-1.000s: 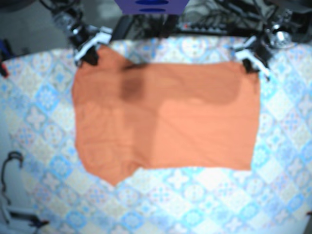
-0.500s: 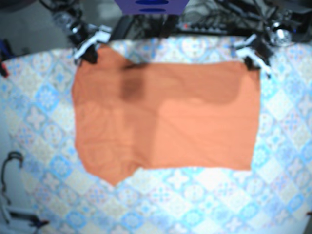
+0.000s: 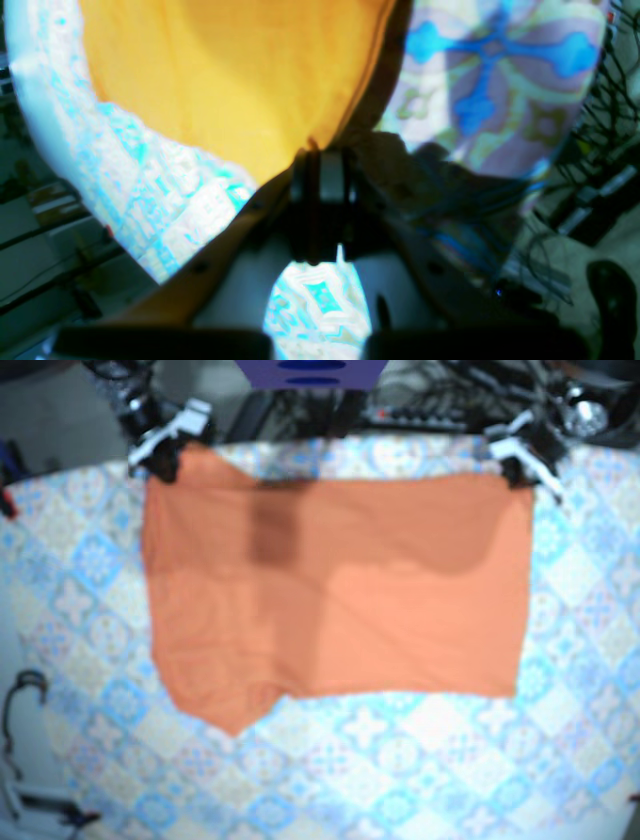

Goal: Fold the T-shirt properly
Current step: 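Lift the shirt's shoulder edge with both grippers and pull it taut, then lower the held shoulder edge back onto the table with both grippers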

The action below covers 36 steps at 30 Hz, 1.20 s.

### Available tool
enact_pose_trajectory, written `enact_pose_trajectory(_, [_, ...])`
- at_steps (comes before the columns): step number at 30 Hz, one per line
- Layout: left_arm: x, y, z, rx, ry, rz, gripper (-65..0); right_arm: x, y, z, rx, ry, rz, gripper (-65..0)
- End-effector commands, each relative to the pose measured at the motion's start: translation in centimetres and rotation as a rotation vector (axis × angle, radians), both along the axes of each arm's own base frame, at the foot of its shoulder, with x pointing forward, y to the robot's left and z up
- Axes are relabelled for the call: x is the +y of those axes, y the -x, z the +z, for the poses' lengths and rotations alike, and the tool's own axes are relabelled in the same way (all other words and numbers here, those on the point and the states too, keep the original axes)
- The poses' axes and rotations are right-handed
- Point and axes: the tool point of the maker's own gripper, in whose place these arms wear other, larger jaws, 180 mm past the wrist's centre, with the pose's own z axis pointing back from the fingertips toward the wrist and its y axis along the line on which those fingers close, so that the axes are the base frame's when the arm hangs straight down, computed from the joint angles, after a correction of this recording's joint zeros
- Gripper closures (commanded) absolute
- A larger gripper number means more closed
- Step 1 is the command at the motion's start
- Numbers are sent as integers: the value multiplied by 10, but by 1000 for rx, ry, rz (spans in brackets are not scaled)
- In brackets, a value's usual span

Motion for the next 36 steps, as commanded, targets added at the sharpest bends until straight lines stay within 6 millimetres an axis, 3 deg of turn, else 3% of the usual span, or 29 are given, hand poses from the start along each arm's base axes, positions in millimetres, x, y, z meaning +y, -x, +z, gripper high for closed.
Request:
enact_pose_trajectory(1, [9, -4, 9, -26, -20, -3, 0, -11, -3, 9, -31, 8, -14, 0])
enact_pose_trajectory(8, [27, 9, 21, -28, -7, 2, 0, -35, 14, 16, -35, 33, -27, 0])
enact_pose_trajectory(24, [27, 53, 17, 25, -2, -7, 0, -45, 50, 12, 45, 59, -14, 0])
enact_pose_trajectory(36, [27, 63, 15, 50, -2, -3, 0, -64, 50, 24, 26, 33, -69, 0])
